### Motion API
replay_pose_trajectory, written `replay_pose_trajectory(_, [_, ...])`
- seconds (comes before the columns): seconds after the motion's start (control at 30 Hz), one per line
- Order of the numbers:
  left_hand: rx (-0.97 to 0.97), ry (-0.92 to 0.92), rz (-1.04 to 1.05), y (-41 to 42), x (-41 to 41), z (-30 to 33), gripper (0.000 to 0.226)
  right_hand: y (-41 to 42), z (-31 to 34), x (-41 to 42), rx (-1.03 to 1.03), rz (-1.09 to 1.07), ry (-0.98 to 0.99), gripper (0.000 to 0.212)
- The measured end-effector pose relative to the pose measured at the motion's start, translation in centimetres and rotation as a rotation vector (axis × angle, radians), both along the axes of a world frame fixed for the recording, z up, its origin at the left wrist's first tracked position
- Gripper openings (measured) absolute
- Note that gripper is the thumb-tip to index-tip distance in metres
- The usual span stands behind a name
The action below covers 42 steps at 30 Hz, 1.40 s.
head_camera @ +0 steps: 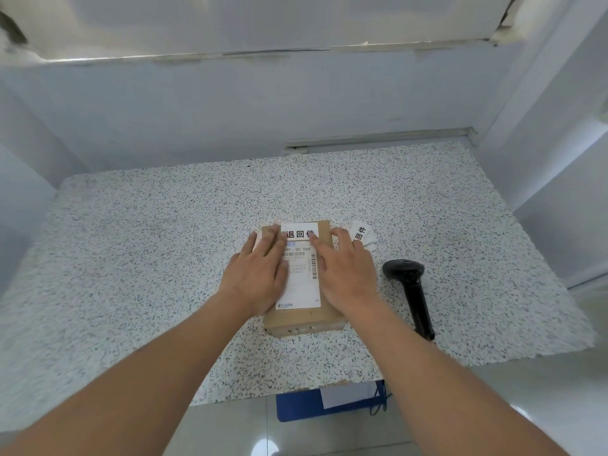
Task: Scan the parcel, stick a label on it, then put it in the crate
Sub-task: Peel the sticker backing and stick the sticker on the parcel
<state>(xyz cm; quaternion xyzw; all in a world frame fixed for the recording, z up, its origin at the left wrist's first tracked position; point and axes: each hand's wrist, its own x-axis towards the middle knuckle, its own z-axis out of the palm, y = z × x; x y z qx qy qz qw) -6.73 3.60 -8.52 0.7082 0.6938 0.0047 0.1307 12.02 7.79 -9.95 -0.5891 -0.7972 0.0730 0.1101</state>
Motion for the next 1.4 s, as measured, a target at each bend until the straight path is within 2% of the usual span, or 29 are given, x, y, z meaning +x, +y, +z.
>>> replay_pose_trajectory(0.23, [-0.025,-0.031,0.044,-0.1,0.1,-0.2,0.068,-0.5,0.4,0.5,-0.111,-0.018,0.046,0.048])
replay_pose_trajectory(0.43, [-0.075,-0.076,0.111,-1.0,1.6,0.9,0.068,-1.1,0.8,0.6,-0.325,-0.037,0.227,0.053])
replay_pose_trajectory(0.57, [-0.094,-0.108,0.138,-2.4,1.9,1.0,0.069,-2.4,1.2,1.0,-0.394,-0.037,0.287,0.057])
replay_pose_trajectory(0.8, [-0.109,-0.175,0.181,-5.5,2.3,1.2,0.070,-5.2,1.7,1.2,-0.414,-0.044,0.388,0.062])
replay_pose_trajectory(1.07, [-0.149,-0.379,0.221,-6.9,3.1,0.5,0.068,-7.7,0.9,1.3,-0.452,-0.058,0.442,0.070])
replay_pose_trajectory(1.2, [-0.129,-0.454,0.281,-6.5,3.2,1.4,0.069,-8.0,2.0,0.7,-0.440,-0.097,0.488,0.074])
replay_pose_trajectory(1.4, [-0.078,-0.484,0.252,-5.9,2.4,4.9,0.069,-7.9,5.6,0.1,-0.385,-0.128,0.534,0.074])
